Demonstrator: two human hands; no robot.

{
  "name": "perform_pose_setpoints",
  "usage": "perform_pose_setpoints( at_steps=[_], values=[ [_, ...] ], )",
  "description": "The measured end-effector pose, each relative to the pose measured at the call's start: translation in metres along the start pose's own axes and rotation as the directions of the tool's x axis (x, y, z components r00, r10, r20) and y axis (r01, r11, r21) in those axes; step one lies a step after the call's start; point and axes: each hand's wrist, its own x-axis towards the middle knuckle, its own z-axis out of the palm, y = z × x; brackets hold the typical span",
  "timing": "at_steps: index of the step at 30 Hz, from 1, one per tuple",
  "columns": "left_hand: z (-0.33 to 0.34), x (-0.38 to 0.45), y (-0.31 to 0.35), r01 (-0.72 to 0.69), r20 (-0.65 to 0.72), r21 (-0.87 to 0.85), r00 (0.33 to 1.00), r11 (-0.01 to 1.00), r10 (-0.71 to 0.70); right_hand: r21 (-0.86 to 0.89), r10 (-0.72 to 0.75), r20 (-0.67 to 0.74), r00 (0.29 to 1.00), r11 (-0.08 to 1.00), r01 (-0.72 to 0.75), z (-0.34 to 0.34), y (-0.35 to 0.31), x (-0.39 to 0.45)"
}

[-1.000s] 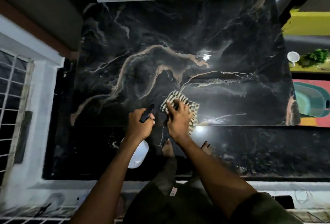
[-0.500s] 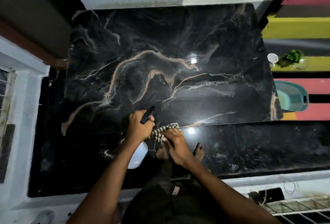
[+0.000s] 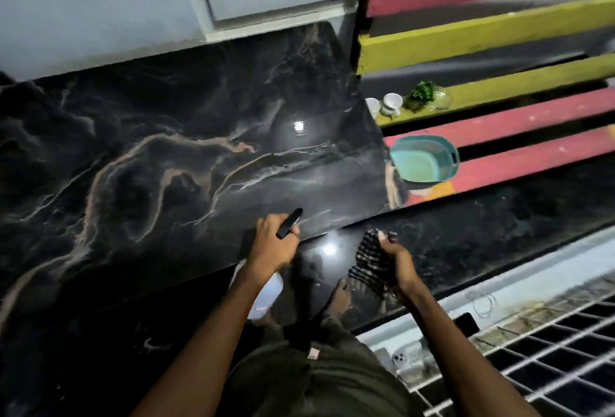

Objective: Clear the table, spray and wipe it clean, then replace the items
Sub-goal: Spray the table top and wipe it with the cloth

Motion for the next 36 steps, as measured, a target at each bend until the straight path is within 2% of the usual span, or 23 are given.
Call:
perform_pose_setpoints(
  at_steps=[3,7,11,13,16,18,21,24,28,30,36],
  values=[
    [0.049,0.007,0.044,-0.052,0.062,0.039,0.997,0.998,0.05,-0.026,-0.092,-0.1,0.991,0.996,0.09,-0.045,-0.026,0.008],
    [0.109,0.016,0.097,-0.124,0.124,0.078,0.986,0.989,0.114,0.004,-0.117,-0.17,0.978,0.993,0.119,-0.095,-0.062,0.018],
    [0.16,0.022,0.145,-0.217,0.166,0.127,0.967,0.968,0.195,0.087,-0.1,-0.113,0.989,0.99,0.11,-0.136,-0.09,0.029],
    [0.178,0.027,0.165,-0.236,0.187,0.117,0.959,0.965,0.212,0.105,-0.16,-0.073,0.984,0.98,0.168,-0.149,-0.101,0.037],
    [0.201,0.037,0.191,-0.262,0.193,0.129,0.953,0.956,0.235,0.023,-0.254,-0.091,0.963,0.966,0.257,-0.162,-0.118,0.054],
    [0.214,0.046,0.206,-0.276,0.199,0.129,0.948,0.952,0.248,-0.07,-0.291,-0.143,0.946,0.957,0.283,-0.17,-0.13,0.062],
    [0.23,0.064,0.223,-0.28,0.207,0.156,0.947,0.947,0.246,-0.118,-0.32,-0.179,0.93,0.946,0.303,-0.185,-0.144,0.083],
    [0.246,0.085,0.238,-0.256,0.224,0.144,0.949,0.956,0.221,-0.193,-0.307,-0.242,0.921,0.945,0.264,-0.202,-0.164,0.111],
    [0.266,0.116,0.25,-0.233,0.221,0.092,0.953,0.968,0.209,-0.097,-0.158,-0.307,0.938,0.986,0.135,-0.214,-0.191,0.147],
    [0.275,0.134,0.256,-0.213,0.201,0.056,0.959,0.976,0.198,-0.034,-0.12,-0.32,0.94,0.993,0.115,-0.214,-0.204,0.161],
    [0.294,0.184,0.272,-0.182,0.149,-0.03,0.972,0.983,0.184,-0.099,-0.046,-0.333,0.942,0.995,0.014,-0.203,-0.251,0.201]
  ],
)
